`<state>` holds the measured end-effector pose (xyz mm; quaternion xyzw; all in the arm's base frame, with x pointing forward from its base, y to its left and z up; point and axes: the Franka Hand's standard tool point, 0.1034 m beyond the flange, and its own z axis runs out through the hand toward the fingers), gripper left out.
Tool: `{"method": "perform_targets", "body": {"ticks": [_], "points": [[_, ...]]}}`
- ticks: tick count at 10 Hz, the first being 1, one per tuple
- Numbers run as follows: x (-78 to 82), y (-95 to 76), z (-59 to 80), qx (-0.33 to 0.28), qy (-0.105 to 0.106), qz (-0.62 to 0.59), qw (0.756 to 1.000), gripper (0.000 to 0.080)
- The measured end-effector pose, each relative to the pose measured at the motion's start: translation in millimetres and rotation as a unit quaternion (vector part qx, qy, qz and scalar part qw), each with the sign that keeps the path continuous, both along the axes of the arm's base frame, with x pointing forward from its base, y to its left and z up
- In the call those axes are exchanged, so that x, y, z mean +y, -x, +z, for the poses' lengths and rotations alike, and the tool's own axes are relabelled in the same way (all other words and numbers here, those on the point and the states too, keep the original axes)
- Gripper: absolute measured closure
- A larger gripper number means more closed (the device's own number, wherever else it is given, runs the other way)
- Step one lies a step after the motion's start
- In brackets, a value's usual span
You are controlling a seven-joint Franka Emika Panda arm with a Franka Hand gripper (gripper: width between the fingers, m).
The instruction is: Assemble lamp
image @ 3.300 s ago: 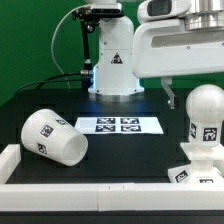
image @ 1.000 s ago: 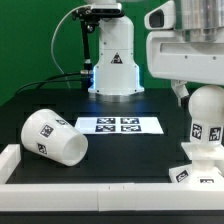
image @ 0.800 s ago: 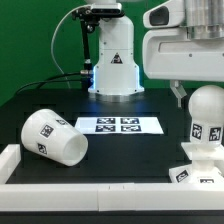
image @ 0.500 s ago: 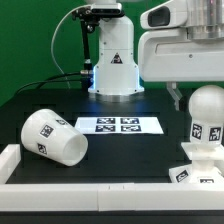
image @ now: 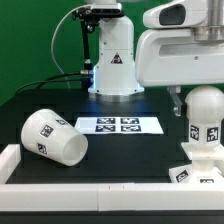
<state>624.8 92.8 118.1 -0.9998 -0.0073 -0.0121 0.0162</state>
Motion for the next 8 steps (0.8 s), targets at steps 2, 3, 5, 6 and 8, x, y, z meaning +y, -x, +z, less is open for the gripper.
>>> {"method": "perform_targets", "body": {"ticks": [2,3,5,6,8], "points": [[-0.1,0.0,0.0,0.003,-0.002,-0.076,0.997,0.0226],[-0.2,0.0,-0.1,0.003,-0.003,-0.091,0.996,0.0226],[-0.4,-0.2,-0.3,0.006,-0.006,-0.243,0.97,0.0226],[-0.3,0.3,-0.5,0.01,-0.009,-0.325,0.945,0.0226],[-3.2,-0.3,-0.5,0.022,-0.029,-0.489,0.871,0.0225]]}}
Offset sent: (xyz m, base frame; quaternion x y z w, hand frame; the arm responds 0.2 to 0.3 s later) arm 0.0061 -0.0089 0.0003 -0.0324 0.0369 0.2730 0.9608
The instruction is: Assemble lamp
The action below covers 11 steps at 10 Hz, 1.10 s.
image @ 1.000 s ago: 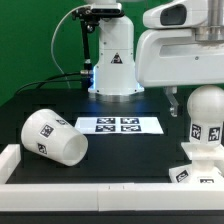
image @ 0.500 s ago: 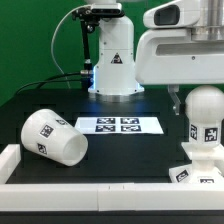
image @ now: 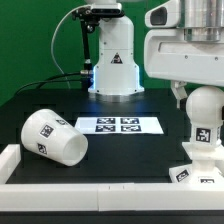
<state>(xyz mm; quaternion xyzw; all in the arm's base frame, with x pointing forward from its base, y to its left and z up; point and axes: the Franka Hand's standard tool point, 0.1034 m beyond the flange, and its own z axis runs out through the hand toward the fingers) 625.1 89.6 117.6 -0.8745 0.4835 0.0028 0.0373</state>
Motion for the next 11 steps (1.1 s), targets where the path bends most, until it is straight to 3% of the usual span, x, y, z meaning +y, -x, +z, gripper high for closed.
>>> {"method": "perform_targets", "body": {"ticks": [1,2,3,5,8,11], "points": [[-6.1,1.3,-1.0,-0.002,-0.026,-0.083,0.996,0.0224],[-5.2,2.7,-1.6,0.002,-0.033,-0.117,0.993,0.0224],[-4.3,3.3,-2.2,0.003,-0.032,-0.113,0.993,0.0224],[-3.8,3.5,-3.5,0.001,-0.029,-0.085,0.996,0.0117],[13.1,6.6,-3.2,0.004,-0.011,0.161,0.987,0.0101],[11.9,6.4,-3.1,-0.006,-0.008,0.259,0.966,0.0101]]}}
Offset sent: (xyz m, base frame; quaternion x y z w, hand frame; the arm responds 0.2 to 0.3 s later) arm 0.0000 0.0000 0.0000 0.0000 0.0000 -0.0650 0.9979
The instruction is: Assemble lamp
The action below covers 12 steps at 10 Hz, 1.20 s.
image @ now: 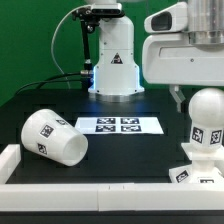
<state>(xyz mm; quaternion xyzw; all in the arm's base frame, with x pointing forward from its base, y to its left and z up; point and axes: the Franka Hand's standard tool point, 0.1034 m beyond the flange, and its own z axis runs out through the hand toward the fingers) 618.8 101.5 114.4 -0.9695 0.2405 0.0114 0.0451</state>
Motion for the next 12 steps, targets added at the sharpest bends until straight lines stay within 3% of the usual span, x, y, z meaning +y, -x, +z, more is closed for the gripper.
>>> {"method": "perform_targets", "body": {"ticks": [2,4,6,7,10,12], "points": [[-7.2,-4.0,1.6,-0.021,0.025,0.17,0.985,0.0101],[-12.5,-6.2,1.4,-0.031,0.03,0.306,0.951,0.0101],[-12.6,-6.1,1.3,-0.03,0.03,0.289,0.956,0.0101],[-12.6,-6.1,1.3,-0.03,0.03,0.285,0.957,0.0205],[-12.8,-6.0,1.1,-0.023,0.029,0.184,0.982,0.0226],[-12.3,-5.6,1.1,-0.014,0.03,0.048,0.998,0.0226]]}}
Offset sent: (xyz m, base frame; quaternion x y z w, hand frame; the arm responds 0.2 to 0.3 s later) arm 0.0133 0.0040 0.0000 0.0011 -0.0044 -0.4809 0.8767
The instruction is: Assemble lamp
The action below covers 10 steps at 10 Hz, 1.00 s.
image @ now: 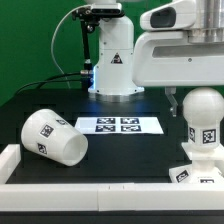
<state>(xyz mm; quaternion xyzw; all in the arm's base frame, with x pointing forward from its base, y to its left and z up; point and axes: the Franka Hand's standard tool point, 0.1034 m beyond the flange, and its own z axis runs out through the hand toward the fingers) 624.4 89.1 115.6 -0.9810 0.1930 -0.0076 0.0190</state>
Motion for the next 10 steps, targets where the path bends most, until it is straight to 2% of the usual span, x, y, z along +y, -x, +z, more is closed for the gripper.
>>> {"method": "perform_targets", "body": {"ticks": [3,6,7,8,9,10], "points": [[-0.3,1.7,-0.3,0.014,-0.013,-0.199,0.98,0.0225],[-0.5,4.4,-2.4,0.034,-0.041,-0.403,0.914,0.0225],[0.3,4.7,-2.6,0.035,-0.041,-0.405,0.913,0.0223],[0.1,4.7,-2.7,0.034,-0.042,-0.388,0.92,0.0164],[0.4,4.8,-2.7,0.033,-0.04,-0.377,0.925,0.0164],[1.5,5.0,-2.3,0.029,-0.034,-0.302,0.952,0.0109]]}}
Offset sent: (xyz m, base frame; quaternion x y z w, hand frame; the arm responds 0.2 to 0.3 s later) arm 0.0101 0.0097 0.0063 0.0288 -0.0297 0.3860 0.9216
